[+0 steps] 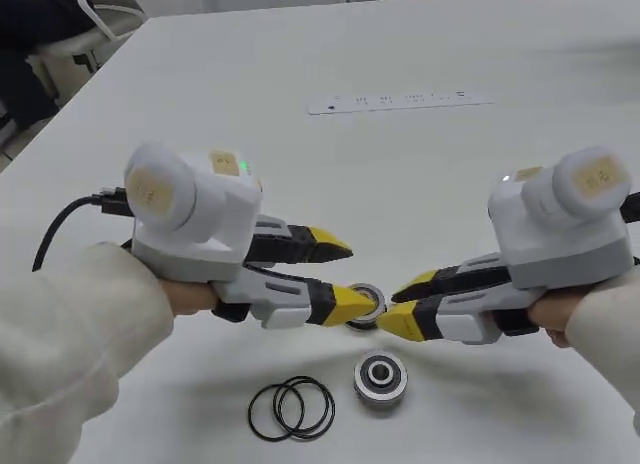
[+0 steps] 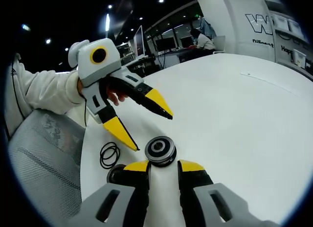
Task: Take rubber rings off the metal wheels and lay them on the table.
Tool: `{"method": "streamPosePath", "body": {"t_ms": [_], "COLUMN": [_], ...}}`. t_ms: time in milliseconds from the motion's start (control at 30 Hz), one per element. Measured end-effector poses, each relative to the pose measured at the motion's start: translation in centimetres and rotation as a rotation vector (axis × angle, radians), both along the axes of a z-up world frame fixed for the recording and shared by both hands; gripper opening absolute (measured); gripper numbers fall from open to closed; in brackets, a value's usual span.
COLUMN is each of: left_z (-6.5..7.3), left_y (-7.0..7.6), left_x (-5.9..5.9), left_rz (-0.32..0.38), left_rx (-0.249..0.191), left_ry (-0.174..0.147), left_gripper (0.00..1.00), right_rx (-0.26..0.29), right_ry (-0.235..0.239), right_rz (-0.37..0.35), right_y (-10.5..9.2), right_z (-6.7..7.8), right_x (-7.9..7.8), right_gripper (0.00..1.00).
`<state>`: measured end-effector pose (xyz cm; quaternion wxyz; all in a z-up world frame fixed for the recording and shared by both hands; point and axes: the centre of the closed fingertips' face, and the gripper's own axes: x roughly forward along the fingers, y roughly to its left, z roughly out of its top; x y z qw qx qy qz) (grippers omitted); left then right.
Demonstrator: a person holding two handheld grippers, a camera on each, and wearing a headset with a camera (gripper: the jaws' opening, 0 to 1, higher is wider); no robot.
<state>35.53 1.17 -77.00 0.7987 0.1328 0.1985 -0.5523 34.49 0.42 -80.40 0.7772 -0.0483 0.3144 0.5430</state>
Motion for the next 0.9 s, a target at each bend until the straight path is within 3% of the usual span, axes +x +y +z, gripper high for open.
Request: {"method": "streamPosePath", "body": {"t_ms": [100,400,533,600,633,900], "left_z": [-0.1,-1.2,-1.3,-1.4,-1.4,-1.9], "left_y": [0.1,-0.6,-0.7,-0.7,-0.7,-0.5], "left_x": [0.1,-0.2,-0.4,-0.2,-0.2,-0.4], "left_rz": [0.013,-0.001,-0.009,0.006,0.006,0.011], "left_rx": [-0.011,0.012,0.010,0.013,0.011,0.016], "left_ry": [0.006,-0.003,0.007,-0.008,-0.007,0.014], "left_gripper": [0.35,0.30,0.25,0.21,0.19,0.18], "right_rx": [0.000,-0.019,-0.018,-0.026,-0.031,-0.040], "right_ry": [-0.001,-0.047,-0.052,-0.068,-0.084,-0.088], "right_rz": [0.003,0.028,0.030,0.036,0.046,0.044], "right_y": [0.1,0.2,0.2,0.3,0.4,0.4], "right_z": [-0.1,-0.3,-0.4,-0.5,-0.5,-0.5], "right_x": [0.0,0.2,0.2,0.2,0.1,0.2], "right_gripper": [0.19,0.17,0.16,0.16,0.16,0.15]}}
